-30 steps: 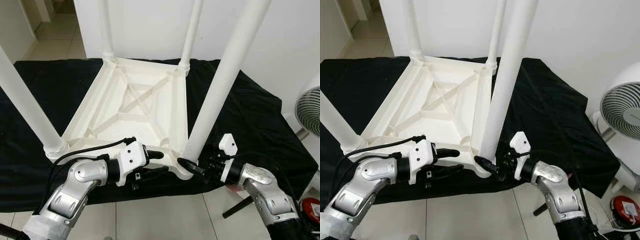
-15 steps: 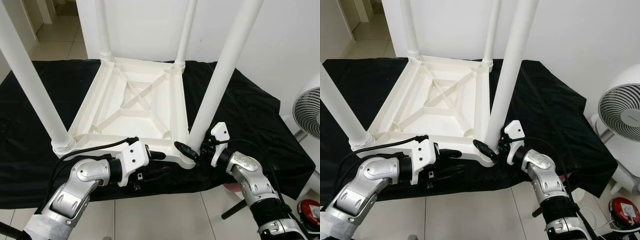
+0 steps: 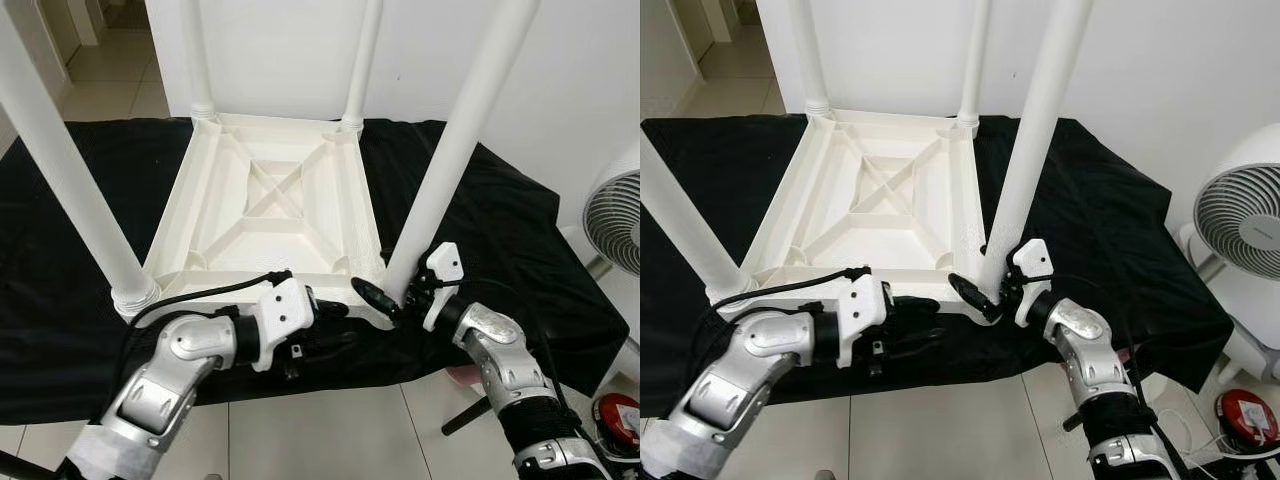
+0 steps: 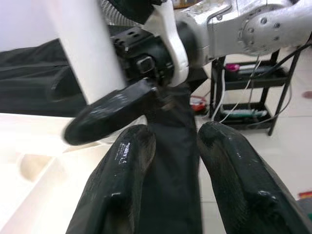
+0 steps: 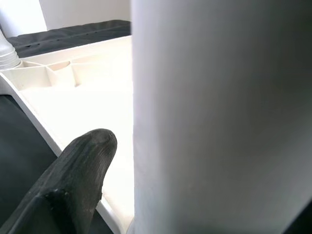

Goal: Building children table

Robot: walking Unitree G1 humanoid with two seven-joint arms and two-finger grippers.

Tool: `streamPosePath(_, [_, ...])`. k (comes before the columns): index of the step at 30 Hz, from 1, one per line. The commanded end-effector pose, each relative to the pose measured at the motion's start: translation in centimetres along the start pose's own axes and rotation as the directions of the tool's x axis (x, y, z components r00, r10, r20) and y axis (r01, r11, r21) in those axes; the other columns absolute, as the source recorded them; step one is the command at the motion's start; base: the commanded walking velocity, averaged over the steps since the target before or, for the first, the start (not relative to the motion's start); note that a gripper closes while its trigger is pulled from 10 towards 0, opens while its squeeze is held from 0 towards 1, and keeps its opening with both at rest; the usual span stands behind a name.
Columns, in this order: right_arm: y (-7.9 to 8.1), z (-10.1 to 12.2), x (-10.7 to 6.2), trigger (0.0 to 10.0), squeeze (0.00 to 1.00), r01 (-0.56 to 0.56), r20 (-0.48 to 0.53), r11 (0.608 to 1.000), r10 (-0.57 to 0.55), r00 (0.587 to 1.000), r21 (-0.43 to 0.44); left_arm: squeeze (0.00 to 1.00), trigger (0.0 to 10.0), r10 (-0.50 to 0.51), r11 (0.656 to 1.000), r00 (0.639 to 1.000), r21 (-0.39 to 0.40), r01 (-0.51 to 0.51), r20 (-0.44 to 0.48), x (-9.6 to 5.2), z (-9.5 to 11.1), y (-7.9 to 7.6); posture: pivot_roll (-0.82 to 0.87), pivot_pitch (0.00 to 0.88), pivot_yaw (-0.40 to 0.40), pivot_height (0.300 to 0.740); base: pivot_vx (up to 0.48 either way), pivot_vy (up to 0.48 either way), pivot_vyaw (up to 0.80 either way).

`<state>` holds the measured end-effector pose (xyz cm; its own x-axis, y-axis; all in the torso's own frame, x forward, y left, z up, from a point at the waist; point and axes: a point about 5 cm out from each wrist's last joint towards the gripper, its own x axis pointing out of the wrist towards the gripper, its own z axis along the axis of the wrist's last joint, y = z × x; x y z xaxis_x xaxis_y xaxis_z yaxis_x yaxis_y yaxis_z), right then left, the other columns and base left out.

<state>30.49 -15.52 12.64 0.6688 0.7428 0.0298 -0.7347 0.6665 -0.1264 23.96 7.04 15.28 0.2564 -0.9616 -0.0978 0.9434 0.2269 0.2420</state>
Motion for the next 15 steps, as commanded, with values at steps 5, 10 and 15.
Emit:
streamPosePath(5, [0.3, -0.55, 0.04, 0.0, 0.0, 0.023, 0.002, 1.0, -0.023, 1.0, 0.016, 0.0, 10.0, 0.124, 0.981, 0.992, -0.149, -0.121, 0.013, 0.77, -0.87, -0.19, -0.07, 0.0, -0.032, 0.74, 0.0, 0.0, 0.0])
streamPosePath(10, [0.9, -0.77, -0.13, 0.0, 0.0, 0.028, 0.004, 0.999, -0.028, 1.0, 0.034, 0.0, 10.0, 0.189, 0.962, 0.982, -0.202, -0.183, 0.01, 0.88, -0.98, 0.0, -0.07, 0.009, -0.043, 0.74, 0.0, 0.0, 0.0])
streamPosePath(15, [1.06, -0.71, -0.49, 0.0, 0.0, 0.062, 0.002, 0.996, -0.062, 0.998, 0.057, 0.0, 10.0, 0.264, 0.941, 0.965, -0.222, -0.255, 0.009, 0.99, -0.98, 0.7, -0.07, 0.017, -0.058, 0.74, 0.0, 0.0, 0.0])
